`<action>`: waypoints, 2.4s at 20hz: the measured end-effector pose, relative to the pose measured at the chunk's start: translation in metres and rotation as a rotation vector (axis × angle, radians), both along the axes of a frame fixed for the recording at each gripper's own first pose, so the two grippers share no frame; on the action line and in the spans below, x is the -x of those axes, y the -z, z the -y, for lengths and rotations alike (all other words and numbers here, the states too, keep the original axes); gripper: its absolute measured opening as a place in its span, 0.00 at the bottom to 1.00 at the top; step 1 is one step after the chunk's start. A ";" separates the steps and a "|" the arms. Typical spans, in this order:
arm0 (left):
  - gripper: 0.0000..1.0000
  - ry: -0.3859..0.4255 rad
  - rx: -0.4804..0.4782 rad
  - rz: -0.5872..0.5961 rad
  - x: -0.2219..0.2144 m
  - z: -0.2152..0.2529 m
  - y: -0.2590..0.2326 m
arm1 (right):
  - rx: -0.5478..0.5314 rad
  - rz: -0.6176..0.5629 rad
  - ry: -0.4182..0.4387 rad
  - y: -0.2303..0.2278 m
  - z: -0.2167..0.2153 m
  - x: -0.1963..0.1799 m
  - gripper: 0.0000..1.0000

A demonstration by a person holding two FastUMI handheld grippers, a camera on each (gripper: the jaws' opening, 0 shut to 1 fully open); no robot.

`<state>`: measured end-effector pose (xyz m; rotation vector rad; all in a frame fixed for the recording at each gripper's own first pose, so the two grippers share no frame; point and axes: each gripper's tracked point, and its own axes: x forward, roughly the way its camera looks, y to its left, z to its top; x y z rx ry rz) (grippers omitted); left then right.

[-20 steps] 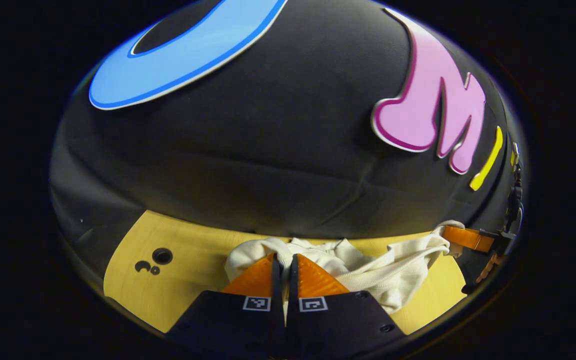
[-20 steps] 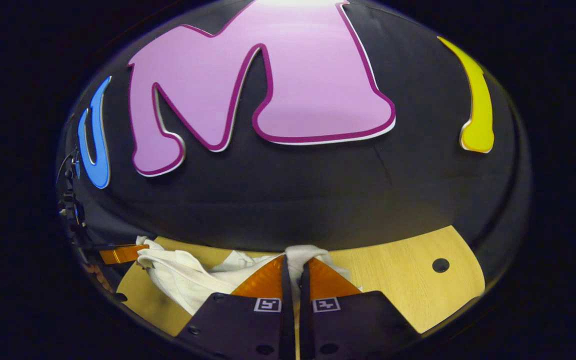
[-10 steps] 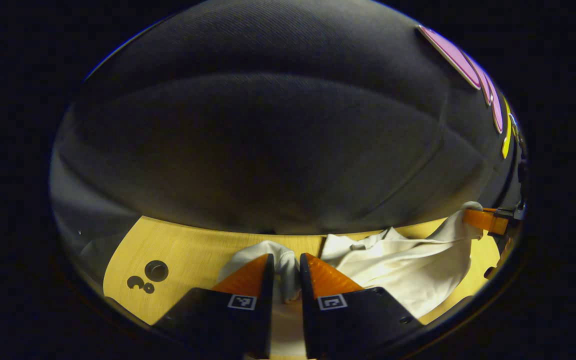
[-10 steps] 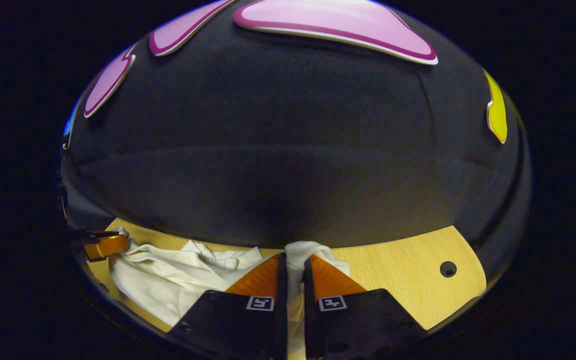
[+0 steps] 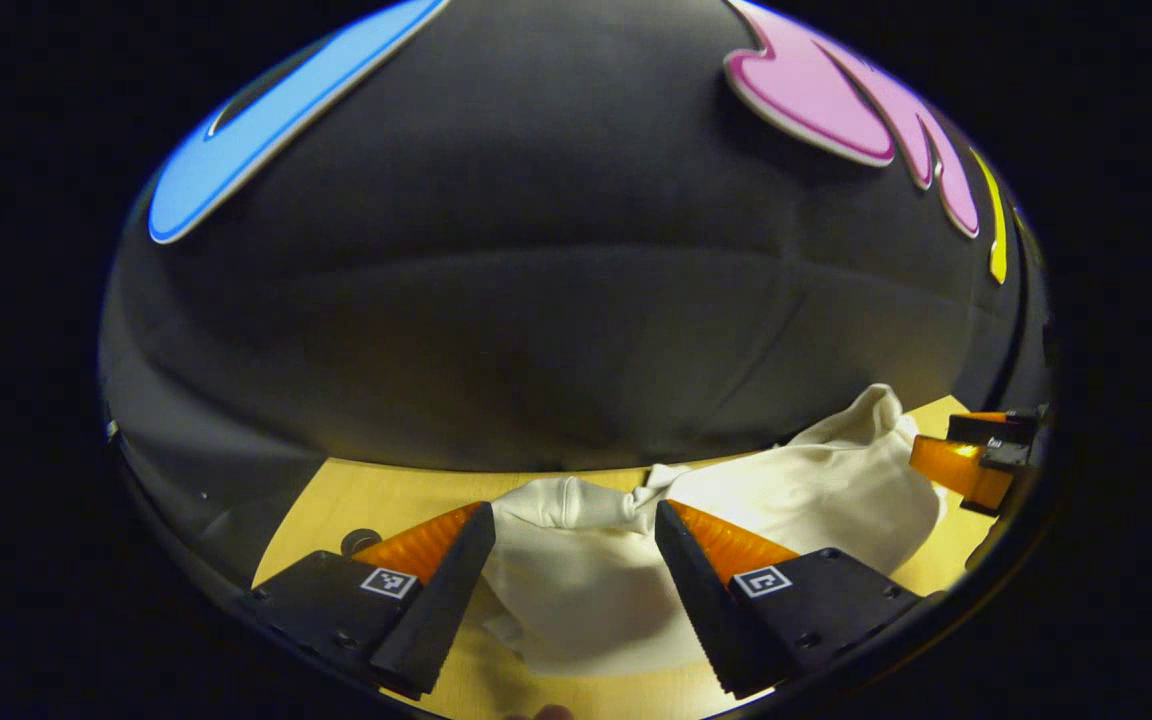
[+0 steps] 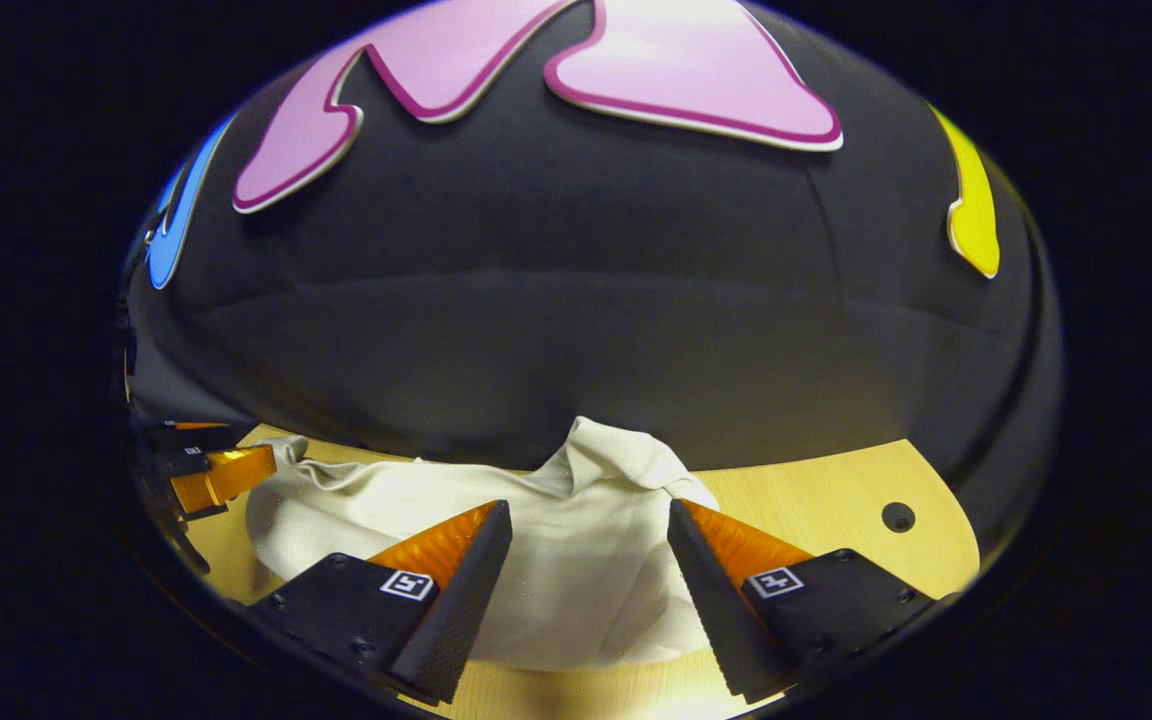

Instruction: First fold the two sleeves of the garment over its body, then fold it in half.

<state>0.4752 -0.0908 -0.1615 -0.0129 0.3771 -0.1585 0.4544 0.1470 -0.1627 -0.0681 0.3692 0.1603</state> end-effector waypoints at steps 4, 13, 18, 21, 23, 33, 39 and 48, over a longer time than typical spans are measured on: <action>1.00 -0.077 0.063 0.099 0.039 -0.026 -0.057 | 0.033 0.036 -0.012 -0.034 0.010 0.036 0.96; 1.00 -0.198 0.054 0.250 0.164 -0.089 -0.139 | 0.011 0.135 -0.039 -0.122 0.048 0.145 0.98; 0.99 -0.225 0.183 0.272 0.260 -0.095 -0.159 | -0.021 0.133 0.000 -0.135 0.065 0.232 0.97; 0.99 -0.225 0.208 0.291 0.322 -0.090 -0.165 | -0.054 0.145 0.004 -0.149 0.063 0.285 0.97; 0.98 -0.220 0.191 0.305 0.360 -0.093 -0.169 | -0.034 0.169 -0.009 -0.159 0.064 0.321 0.97; 0.97 -0.174 0.144 0.339 0.556 -0.094 -0.139 | -0.059 0.196 0.000 -0.155 0.091 0.496 0.97; 0.98 -0.131 0.154 0.314 0.612 -0.083 -0.121 | -0.102 0.204 0.036 -0.139 0.104 0.556 0.97; 0.98 -0.118 0.139 0.315 0.613 -0.084 -0.124 | -0.099 0.202 0.055 -0.139 0.105 0.568 0.97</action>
